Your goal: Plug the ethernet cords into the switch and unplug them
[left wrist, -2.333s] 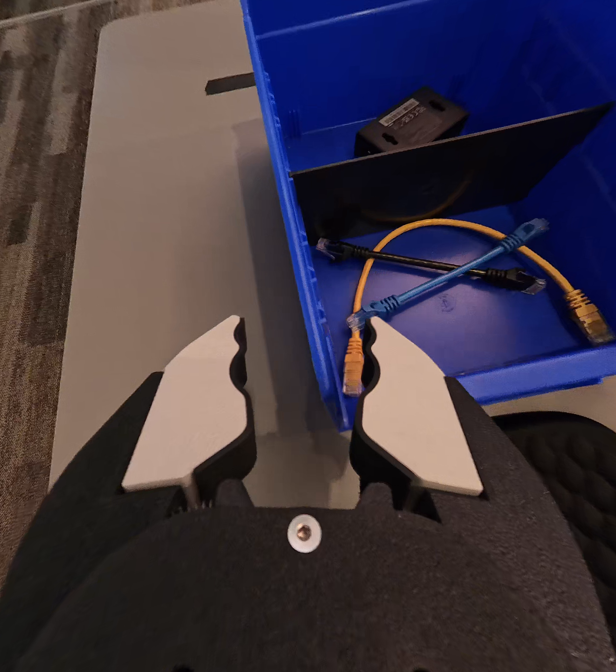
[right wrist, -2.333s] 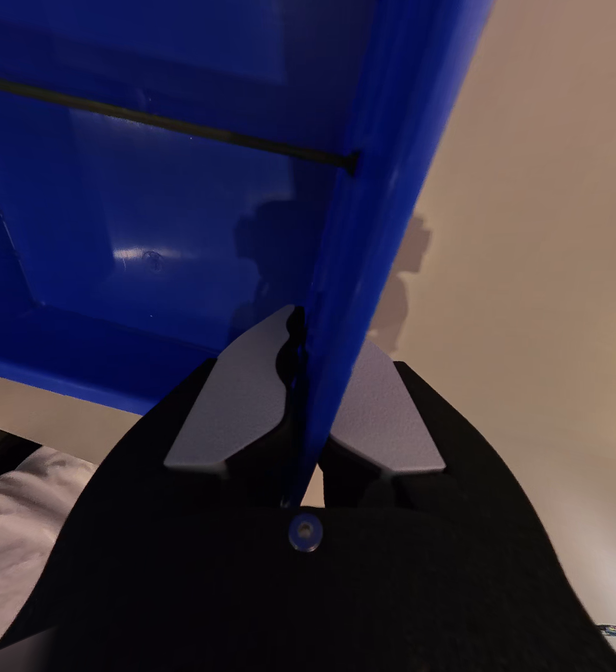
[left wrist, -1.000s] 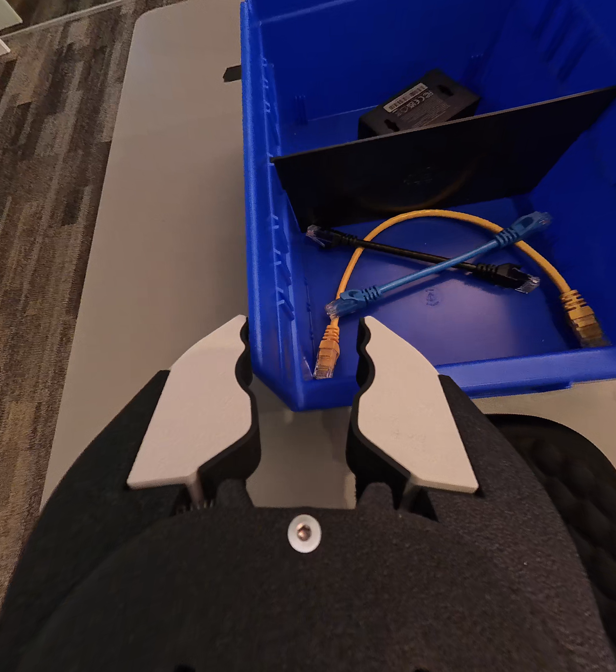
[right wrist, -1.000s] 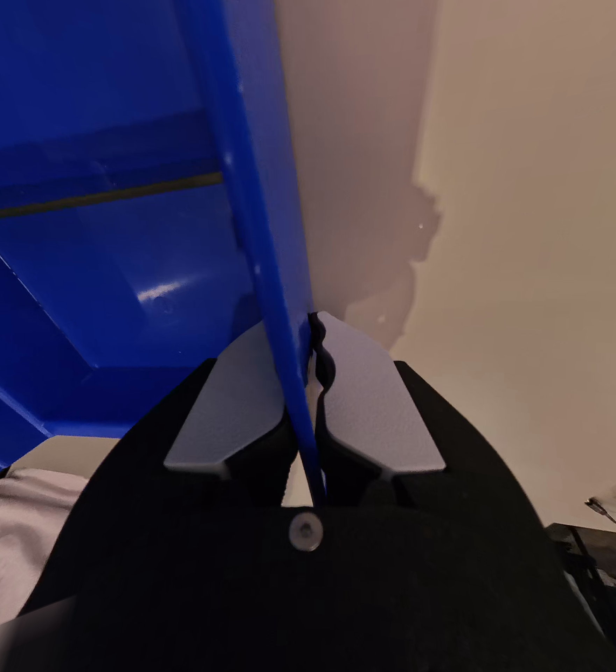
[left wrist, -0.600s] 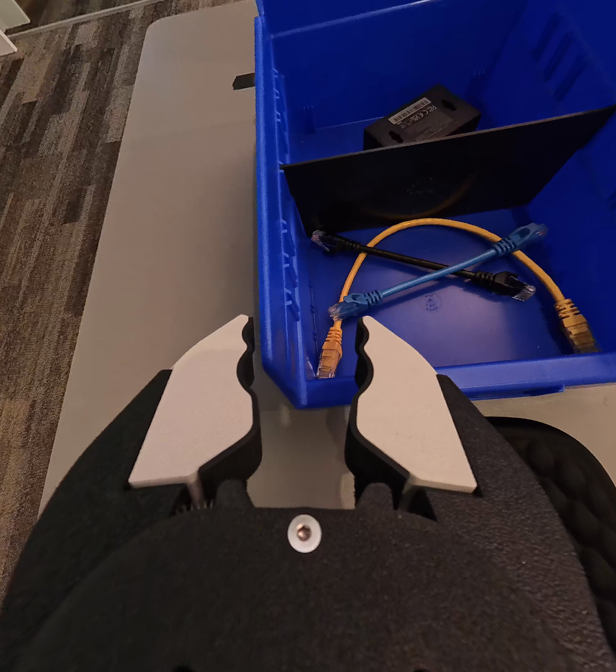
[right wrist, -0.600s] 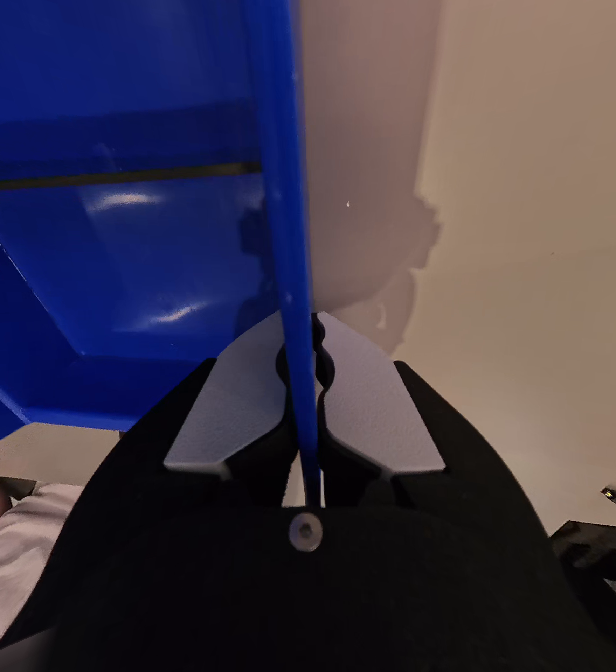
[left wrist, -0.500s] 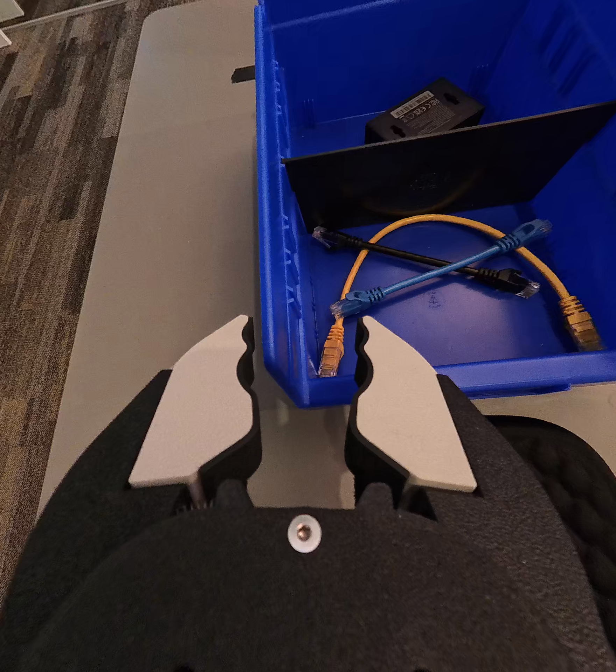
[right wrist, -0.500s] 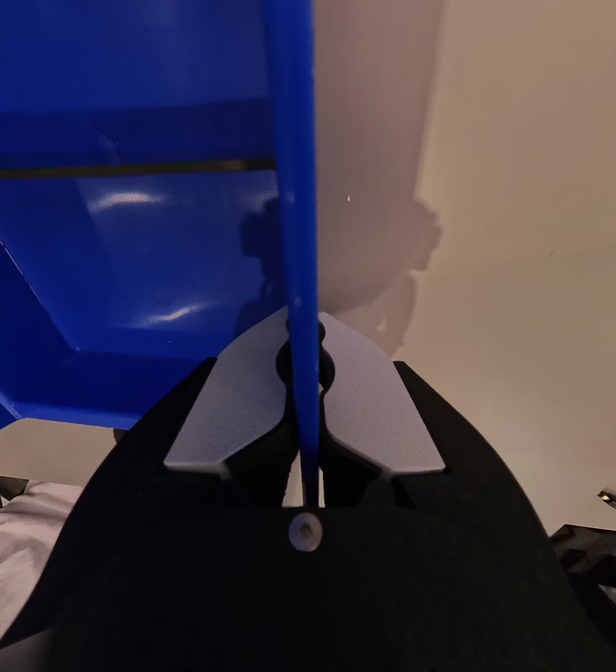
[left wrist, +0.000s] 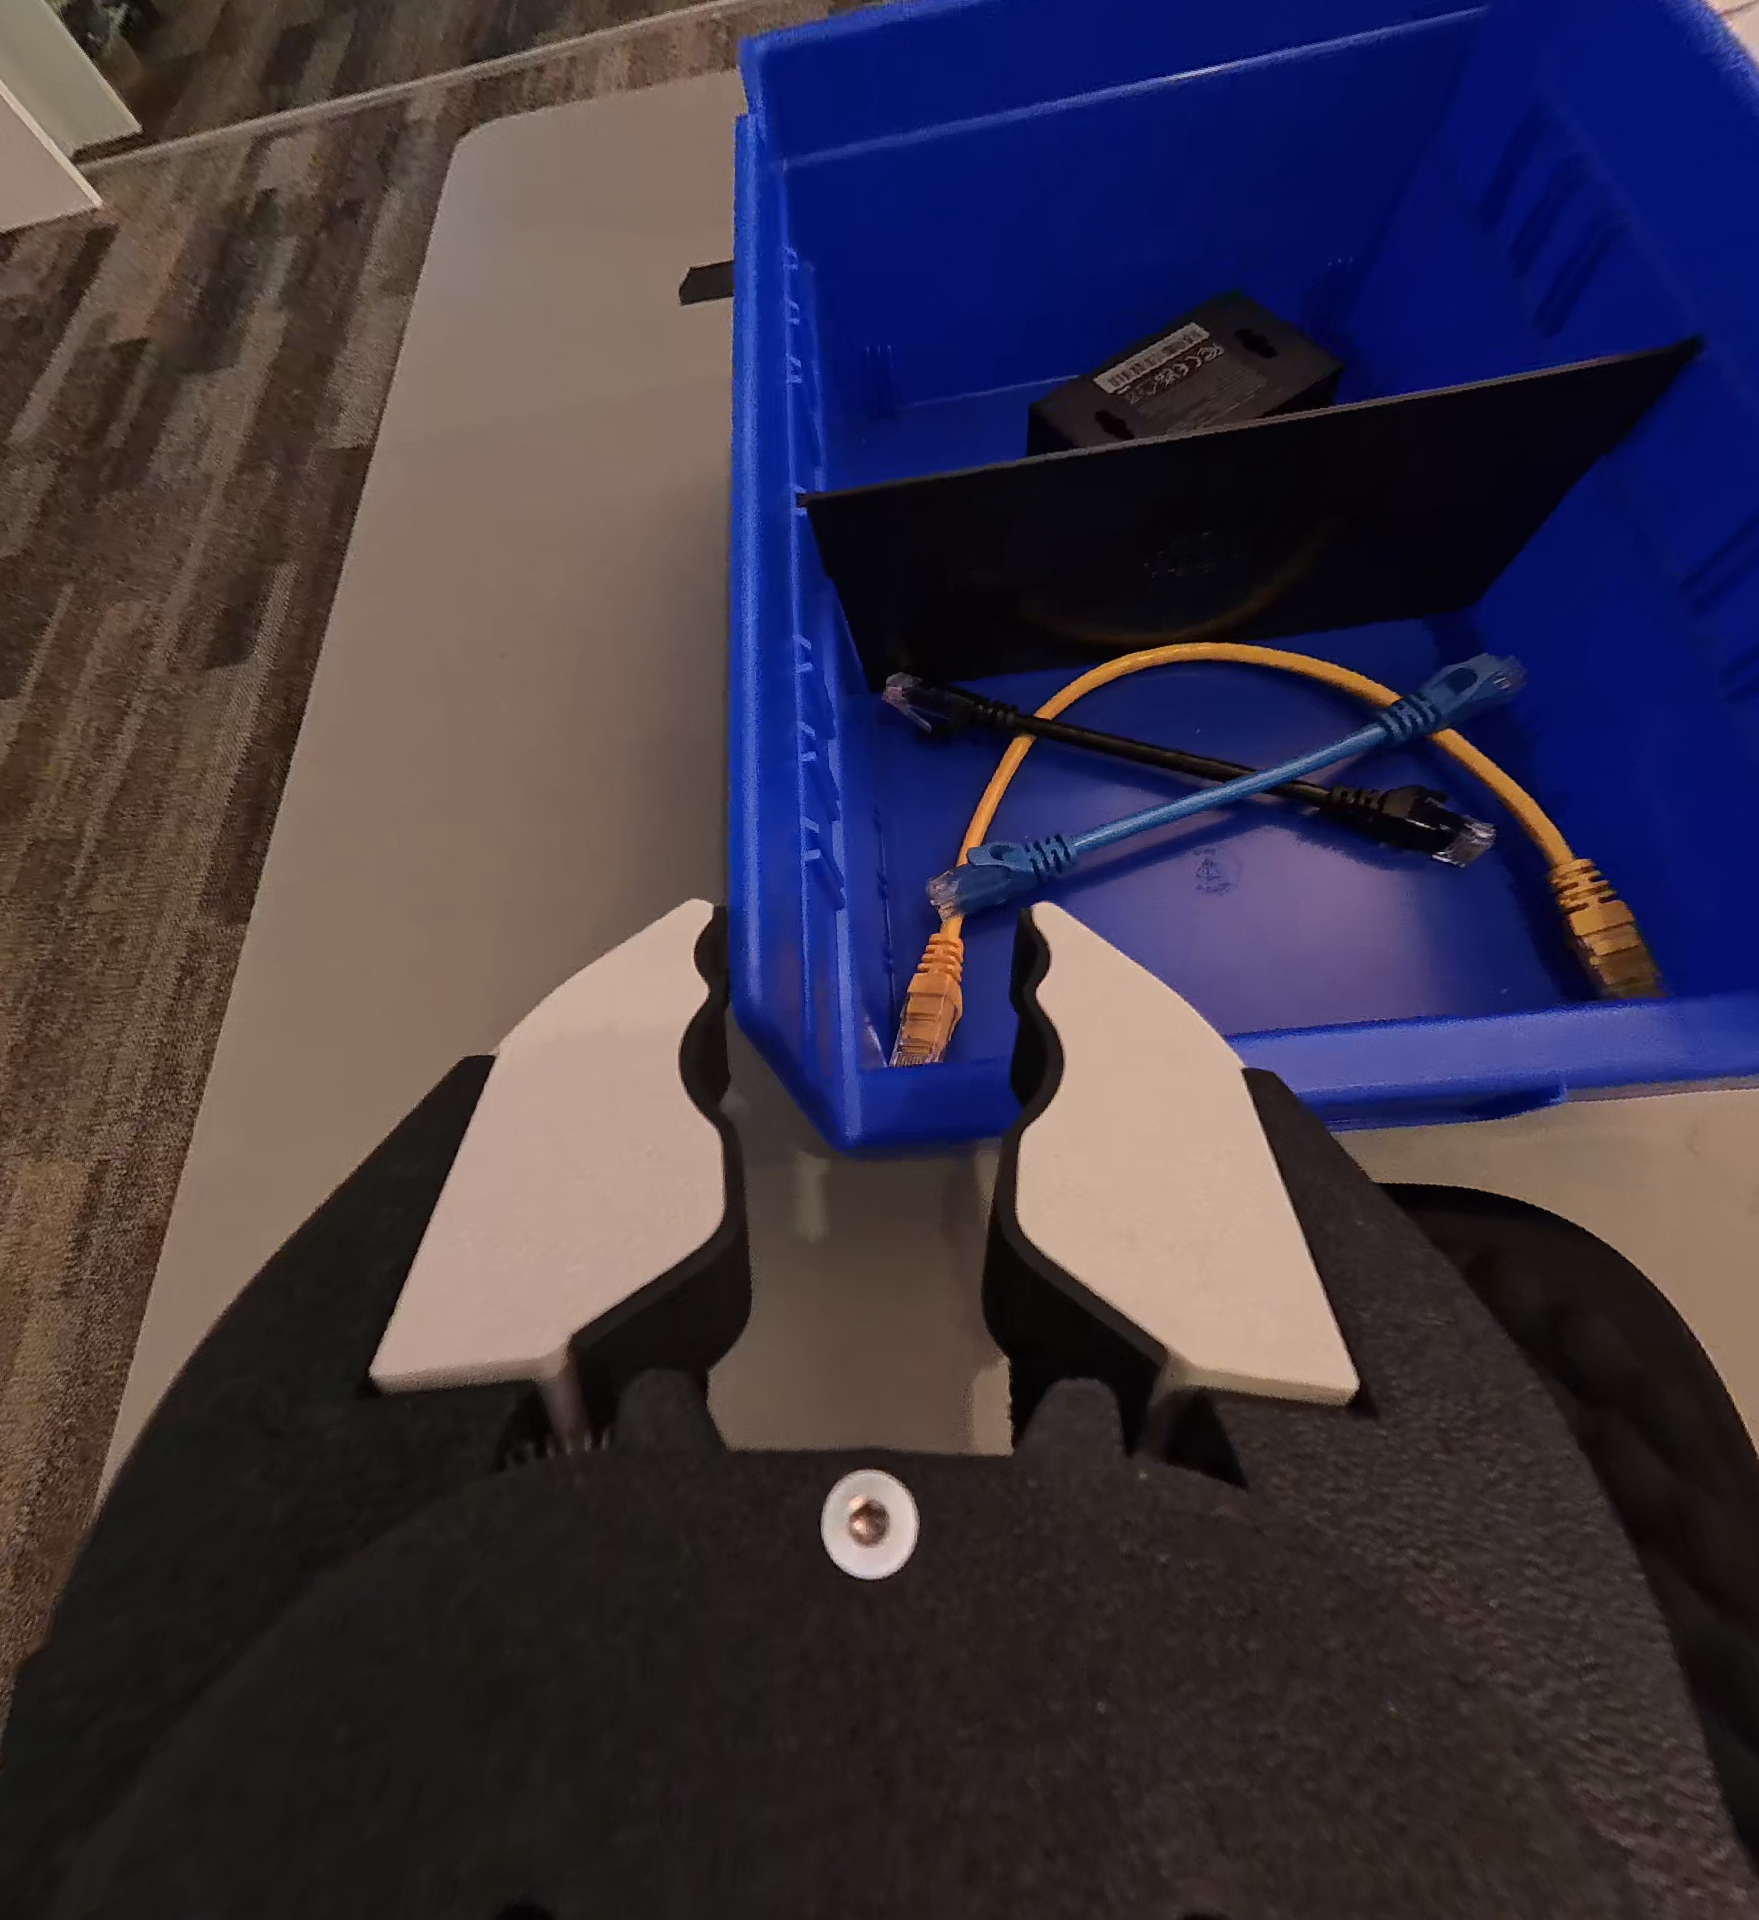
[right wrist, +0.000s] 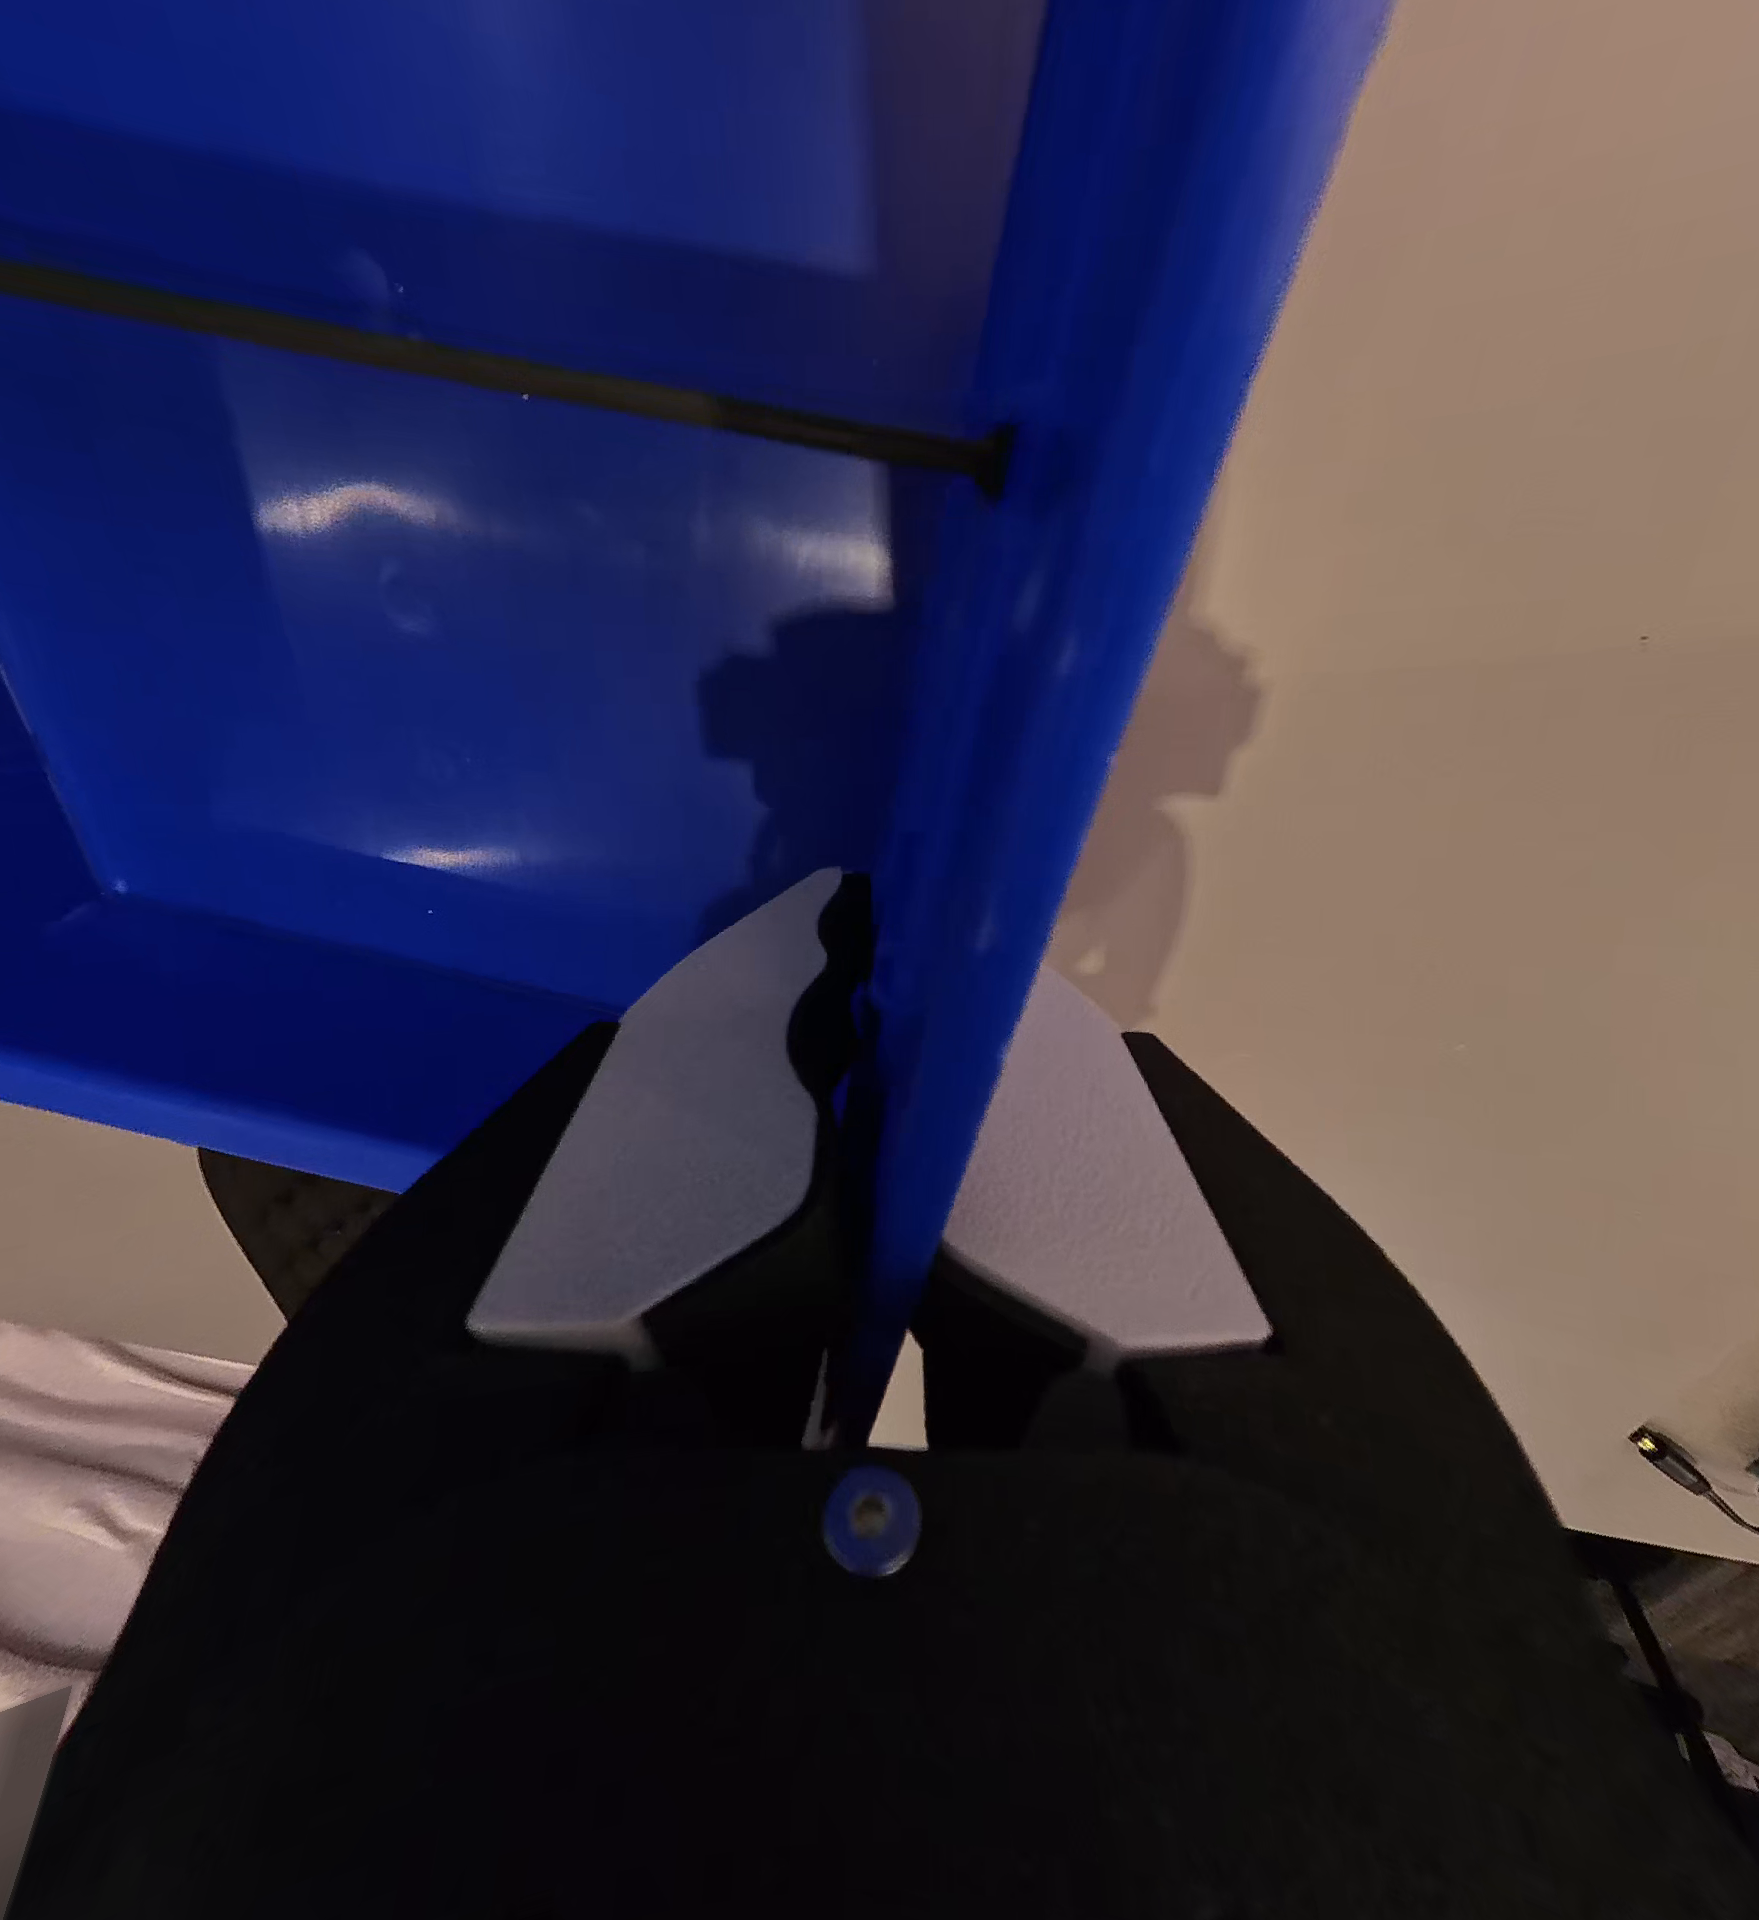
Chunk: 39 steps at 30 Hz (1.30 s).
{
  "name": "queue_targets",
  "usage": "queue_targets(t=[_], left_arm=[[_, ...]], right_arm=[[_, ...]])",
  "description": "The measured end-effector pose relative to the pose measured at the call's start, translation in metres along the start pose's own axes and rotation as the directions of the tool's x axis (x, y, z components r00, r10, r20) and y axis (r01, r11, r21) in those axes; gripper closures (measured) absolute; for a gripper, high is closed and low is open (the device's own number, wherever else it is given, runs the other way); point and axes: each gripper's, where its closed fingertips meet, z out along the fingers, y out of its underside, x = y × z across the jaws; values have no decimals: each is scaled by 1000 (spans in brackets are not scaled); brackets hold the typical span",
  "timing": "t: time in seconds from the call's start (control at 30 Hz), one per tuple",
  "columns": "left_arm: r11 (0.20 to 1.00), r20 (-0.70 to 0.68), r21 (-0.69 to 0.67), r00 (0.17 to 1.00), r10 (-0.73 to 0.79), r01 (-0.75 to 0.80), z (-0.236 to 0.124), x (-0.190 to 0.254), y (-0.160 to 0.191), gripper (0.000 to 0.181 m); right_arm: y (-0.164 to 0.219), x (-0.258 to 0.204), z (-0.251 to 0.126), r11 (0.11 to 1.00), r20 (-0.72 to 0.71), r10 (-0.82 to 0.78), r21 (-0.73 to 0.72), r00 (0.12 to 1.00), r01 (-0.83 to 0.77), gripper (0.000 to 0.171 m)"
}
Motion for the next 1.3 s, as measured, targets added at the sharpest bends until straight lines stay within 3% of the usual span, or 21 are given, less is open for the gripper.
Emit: queue_targets(t=[0.1,0.23,0.4,0.5,0.6,0.7,0.77,0.83,0.93,1.1,1.17,1.3], left_arm=[[999,1,31,1000,-14,14,-4,-1,-2,129],[998,20,63,1000,-23,21,-12,-8,-8,127],[988,3,146,999,50,-50,-35,-3,-30,127],[965,-18,232,991,130,-123,-50,9,-48,127],[933,-18,325,986,168,-154,-63,16,-62,129],[922,-70,372,987,147,-110,-69,23,-69,129],[910,-131,410,983,124,-60,-71,31,-75,129],[892,-176,452,979,104,-14,-72,38,-81,128],[874,-204,485,974,102,10,-68,48,-89,128],[904,-192,421,966,172,-77,-43,69,-93,126],[905,-175,410,963,204,-117,-35,77,-96,125],[888,-29,376,955,296,-264,-16,80,-102,125]], right_arm=[[1,-1,0,1000,-1,-10,10,1000,10,165],[-2,7,-10,993,-130,-75,85,989,87,134],[-29,11,-75,899,-373,-71,378,925,221,121],[-54,-14,-133,698,-435,-70,622,898,356,113],[-72,-59,-189,375,-508,-109,775,855,508,108],[-80,-115,-220,56,-501,-197,852,843,520,76],[-84,-144,-228,-64,-515,-262,853,816,517,78],[-90,-166,-223,-37,-451,-339,884,826,467,88],[-90,-207,-233,-76,-351,-468,931,811,358,124],[-92,-250,-265,-207,-296,-530,954,795,217,145],[-91,-265,-268,-217,-266,-577,961,773,169,146],[-97,-289,-265,-241,-295,-620,953,728,181,169]])
